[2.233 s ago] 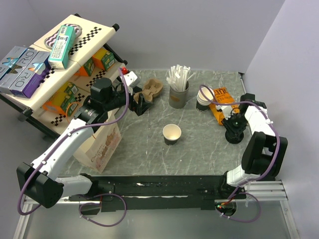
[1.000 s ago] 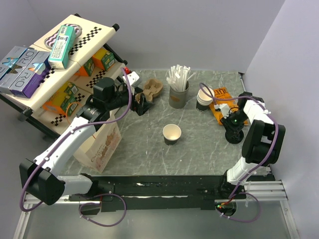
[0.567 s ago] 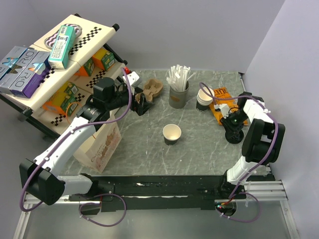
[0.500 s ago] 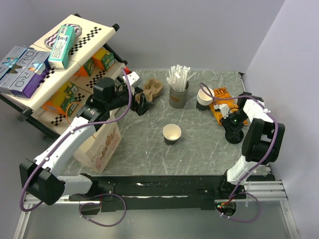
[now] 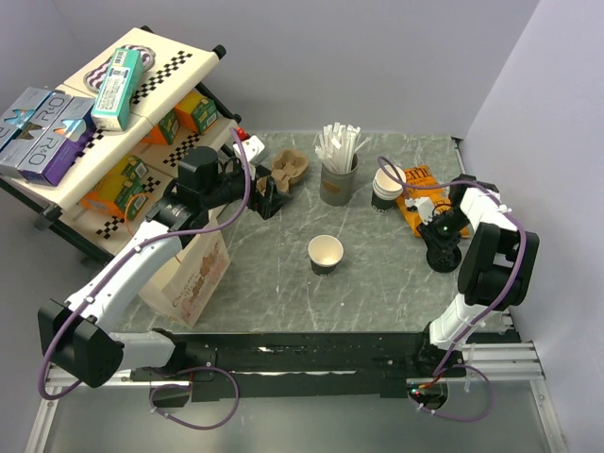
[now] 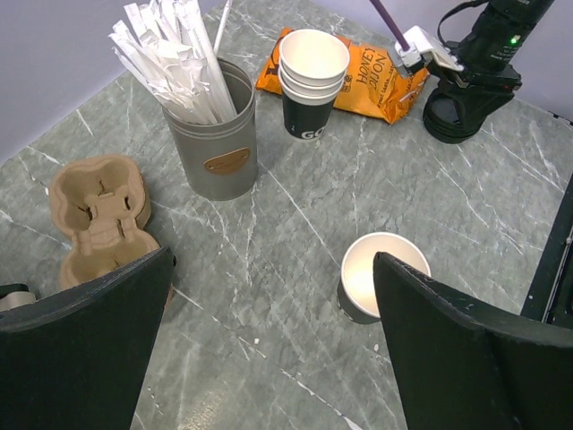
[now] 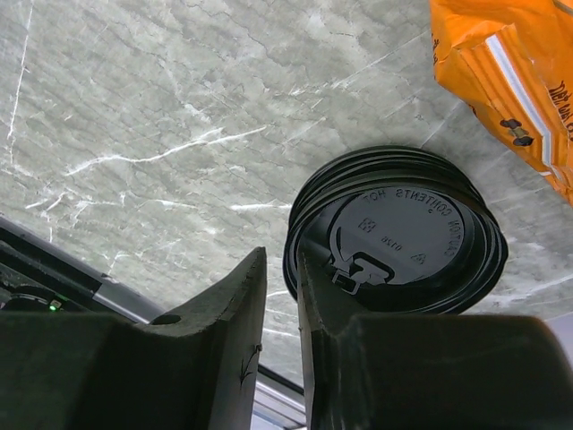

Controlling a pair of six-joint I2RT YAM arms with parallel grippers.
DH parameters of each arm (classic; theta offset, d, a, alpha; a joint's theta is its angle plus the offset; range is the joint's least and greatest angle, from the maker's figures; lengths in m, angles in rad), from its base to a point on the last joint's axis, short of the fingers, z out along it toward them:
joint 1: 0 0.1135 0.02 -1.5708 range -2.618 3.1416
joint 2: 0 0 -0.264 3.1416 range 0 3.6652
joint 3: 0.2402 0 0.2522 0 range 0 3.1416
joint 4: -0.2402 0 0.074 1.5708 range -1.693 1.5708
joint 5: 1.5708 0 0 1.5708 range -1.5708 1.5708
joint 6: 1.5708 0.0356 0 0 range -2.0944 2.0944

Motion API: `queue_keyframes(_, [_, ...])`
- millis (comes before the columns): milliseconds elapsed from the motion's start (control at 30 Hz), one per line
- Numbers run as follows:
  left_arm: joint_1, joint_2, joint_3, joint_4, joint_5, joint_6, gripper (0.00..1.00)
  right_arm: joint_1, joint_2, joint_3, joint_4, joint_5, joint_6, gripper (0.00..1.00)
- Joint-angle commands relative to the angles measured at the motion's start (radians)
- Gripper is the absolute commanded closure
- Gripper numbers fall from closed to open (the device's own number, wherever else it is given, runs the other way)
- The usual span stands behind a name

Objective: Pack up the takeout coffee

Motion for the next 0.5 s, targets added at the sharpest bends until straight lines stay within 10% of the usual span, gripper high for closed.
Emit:
queue_keyframes(0, [-0.005, -0.002, 0.015, 0.036, -0.005, 0.007, 0.01, -0.004, 0.024, 0.043, -0.012, 0.002, -0.004, 0.73])
queue_keyframes(467, [-0.005, 0.0, 0.015, 0.036, -0.004, 0.008, 0.01, -0.002, 0.038, 0.056, -0.015, 0.01, 0.006, 0.79])
